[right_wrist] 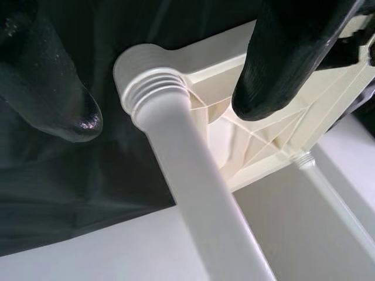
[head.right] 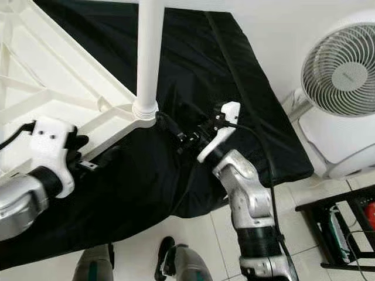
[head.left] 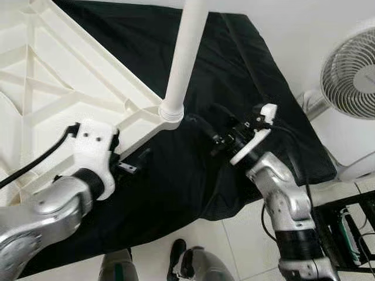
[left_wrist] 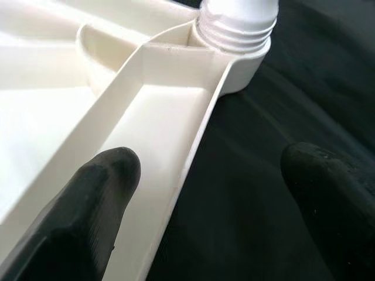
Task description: Building children table
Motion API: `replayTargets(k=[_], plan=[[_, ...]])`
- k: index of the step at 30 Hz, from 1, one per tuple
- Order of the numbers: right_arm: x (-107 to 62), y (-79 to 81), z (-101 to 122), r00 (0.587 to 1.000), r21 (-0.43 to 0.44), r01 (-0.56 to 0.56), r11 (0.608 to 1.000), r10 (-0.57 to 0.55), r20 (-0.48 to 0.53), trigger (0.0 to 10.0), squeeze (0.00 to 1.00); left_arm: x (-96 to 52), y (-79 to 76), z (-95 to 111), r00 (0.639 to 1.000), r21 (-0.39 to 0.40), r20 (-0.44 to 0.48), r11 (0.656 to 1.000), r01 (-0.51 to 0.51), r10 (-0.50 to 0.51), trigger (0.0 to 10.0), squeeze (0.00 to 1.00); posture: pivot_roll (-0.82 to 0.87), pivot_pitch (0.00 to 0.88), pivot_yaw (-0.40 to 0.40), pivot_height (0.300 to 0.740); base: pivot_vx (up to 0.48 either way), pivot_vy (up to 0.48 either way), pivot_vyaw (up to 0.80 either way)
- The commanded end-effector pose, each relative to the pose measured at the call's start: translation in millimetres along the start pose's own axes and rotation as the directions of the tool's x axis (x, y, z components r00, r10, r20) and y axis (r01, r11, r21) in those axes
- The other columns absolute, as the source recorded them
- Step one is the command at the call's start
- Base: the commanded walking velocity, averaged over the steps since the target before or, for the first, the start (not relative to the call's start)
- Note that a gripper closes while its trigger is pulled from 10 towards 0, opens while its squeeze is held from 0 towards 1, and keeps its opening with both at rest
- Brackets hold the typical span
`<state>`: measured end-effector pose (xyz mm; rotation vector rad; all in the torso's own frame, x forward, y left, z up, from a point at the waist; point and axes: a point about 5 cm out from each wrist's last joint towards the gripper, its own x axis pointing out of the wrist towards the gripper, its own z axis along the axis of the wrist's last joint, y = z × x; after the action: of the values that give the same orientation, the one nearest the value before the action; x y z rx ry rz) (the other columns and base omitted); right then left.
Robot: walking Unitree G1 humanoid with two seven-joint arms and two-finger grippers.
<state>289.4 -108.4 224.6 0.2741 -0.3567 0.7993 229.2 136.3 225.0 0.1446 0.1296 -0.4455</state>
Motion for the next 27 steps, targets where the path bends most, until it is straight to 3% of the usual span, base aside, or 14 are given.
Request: replayTargets(k=[1, 8, 13, 14, 19, 20, 21, 25, 27], plan=[[-6.2, 0.5, 1.4, 1.000, 0.004, 0.029, 1.000, -0.029, -0.006, 10.0, 0.00, 4.8, -4.2, -5.5, 1.000, 0.025, -0.021, 1.000, 0.007, -0.007, 10.0, 0.00, 0.24, 0.260, -0.119, 0.740, 0.000, 0.000, 0.00], [-10.3, 5.9, 5.2, 0.998, 0.010, 0.064, 0.998, -0.064, -0.002, 10.0, 0.00, 17.6, -5.9, -10.2, 0.999, 0.044, -0.042, 0.999, -0.009, 0.010, 10.0, 0.00, 0.24, 0.260, -0.119, 0.740, 0.000, 0.000, 0.00], [-12.2, 7.8, 11.3, 0.995, 0.006, 0.102, 0.995, -0.103, 0.007, 10.0, 0.00, 27.9, 0.3, -25.4, 0.985, 0.096, -0.134, 0.990, -0.101, 0.113, 10.0, 0.00, 0.22, 0.255, -0.110, 0.740, 0.000, 0.000, 0.00], [-12.4, 7.8, 11.8, 0.994, 0.005, 0.105, 0.994, -0.106, 0.007, 10.0, 0.00, 28.3, 0.5, -27.4, 0.982, 0.091, -0.145, 0.990, -0.107, 0.119, 9.2, 0.00, 0.22, 0.255, -0.110, 0.740, 0.000, 0.000, 0.00], [-12.5, 7.8, 12.7, 0.994, 0.002, 0.112, 0.994, -0.112, 0.008, 10.0, 0.00, 29.5, 1.2, -30.0, 0.979, 0.108, -0.153, 0.987, -0.118, 0.133, 9.2, 0.00, 0.22, 0.255, -0.110, 0.740, 0.000, 0.000, 0.00], [-12.5, 7.7, 12.9, 0.993, 0.002, 0.115, 0.993, -0.115, 0.008, 10.0, 0.00, 30.6, 3.4, -29.5, 0.976, 0.111, -0.150, 0.984, -0.141, 0.157, 0.9, 0.00, 0.22, 0.255, -0.110, 0.740, 0.000, 0.000, 0.00], [-12.1, 7.4, 13.3, 0.993, 0.004, 0.119, 0.993, -0.119, 0.007, 10.0, 0.00, 32.3, 7.0, -28.8, 0.970, 0.103, -0.149, 0.979, -0.177, 0.191, 0.0, 0.00, 0.20, 0.253, -0.105, 0.740, 0.000, 0.000, 0.00], [-11.5, 7.0, 13.5, 0.991, 0.008, 0.133, 0.991, -0.133, 0.005, 10.0, 0.00, 34.6, 19.6, -26.7, 0.944, 0.094, -0.145, 0.954, -0.286, 0.297, 0.0, 0.00, 0.20, 0.253, -0.105, 0.740, 0.000, 0.000, 0.00], [-11.5, 7.0, 13.5, 0.991, 0.008, 0.133, 0.991, -0.133, 0.005, 10.0, 0.00, 34.6, 19.6, -26.7, 0.944, 0.094, -0.145, 0.954, -0.286, 0.297, 0.0, 0.00, 0.20, 0.253, -0.105, 0.740, 0.000, 0.000, 0.00]])
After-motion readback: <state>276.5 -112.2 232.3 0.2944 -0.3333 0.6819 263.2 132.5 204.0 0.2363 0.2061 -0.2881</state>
